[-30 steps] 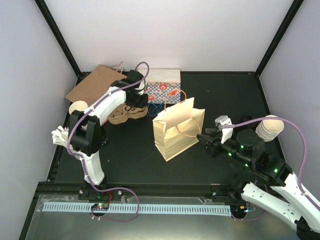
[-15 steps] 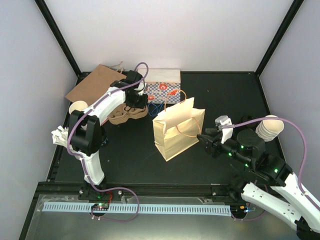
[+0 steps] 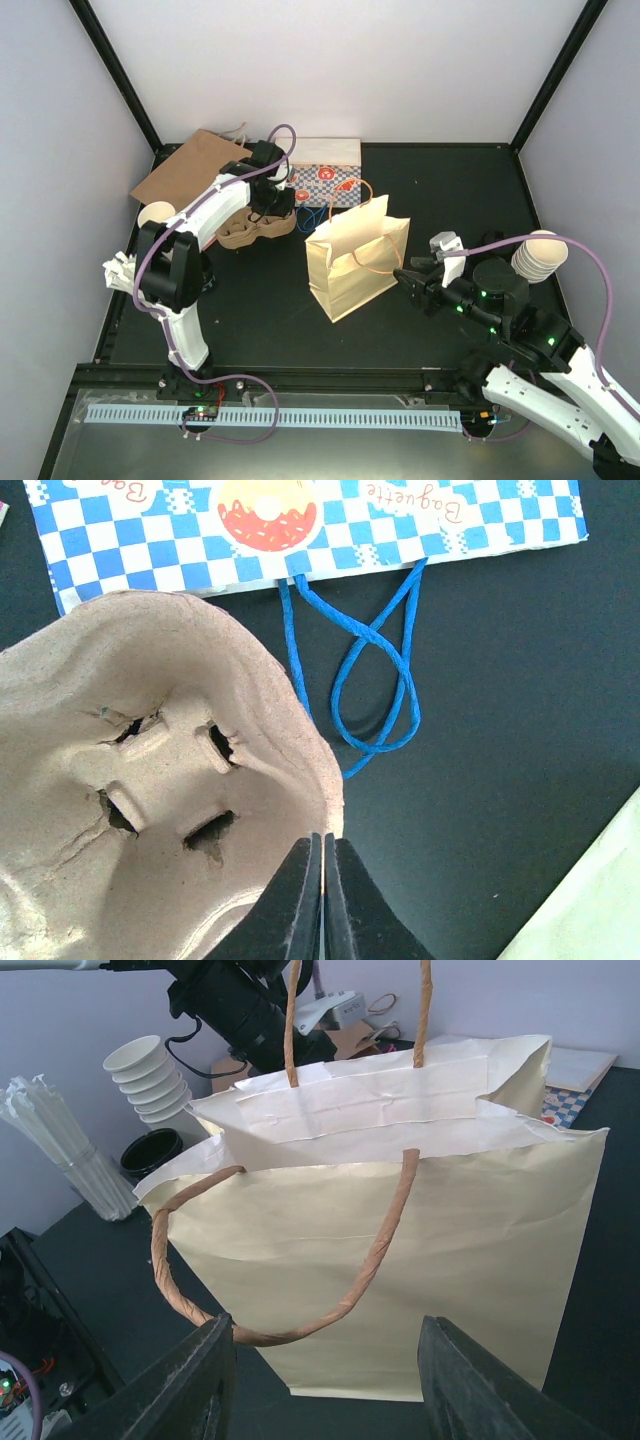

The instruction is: Pack the takeout coffee

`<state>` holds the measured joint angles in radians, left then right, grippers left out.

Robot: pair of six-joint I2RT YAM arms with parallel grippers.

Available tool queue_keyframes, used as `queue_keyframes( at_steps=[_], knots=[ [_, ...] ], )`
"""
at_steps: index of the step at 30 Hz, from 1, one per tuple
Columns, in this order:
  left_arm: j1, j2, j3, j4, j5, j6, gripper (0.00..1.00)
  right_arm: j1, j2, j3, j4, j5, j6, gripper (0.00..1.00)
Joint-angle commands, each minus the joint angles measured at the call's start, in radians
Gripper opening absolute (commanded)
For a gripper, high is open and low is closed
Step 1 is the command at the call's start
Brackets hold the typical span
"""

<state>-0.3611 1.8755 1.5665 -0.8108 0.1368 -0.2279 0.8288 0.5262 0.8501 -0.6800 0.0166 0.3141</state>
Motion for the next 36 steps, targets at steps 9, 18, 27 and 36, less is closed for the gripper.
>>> queue_keyframes(
  at_steps=[9,18,27,36],
  knots=[
    [0.002,-0.02,0.007,-0.01,-0.016,0.019,0.24,-0.001,-0.008,-0.007,0.016,-0.012,0.006,0.52],
    [0.0,0.004,-0.001,0.001,-0.027,0.034,0.32,-0.002,-0.008,-0.006,0.015,-0.012,0.006,0.52],
    [-0.004,0.02,0.002,-0.004,-0.044,0.047,0.35,-0.001,-0.003,-0.003,0.019,-0.015,0.005,0.52],
    [-0.007,0.028,0.004,-0.004,-0.057,0.049,0.31,-0.002,0.003,0.0,0.02,-0.017,0.002,0.52]
  ],
)
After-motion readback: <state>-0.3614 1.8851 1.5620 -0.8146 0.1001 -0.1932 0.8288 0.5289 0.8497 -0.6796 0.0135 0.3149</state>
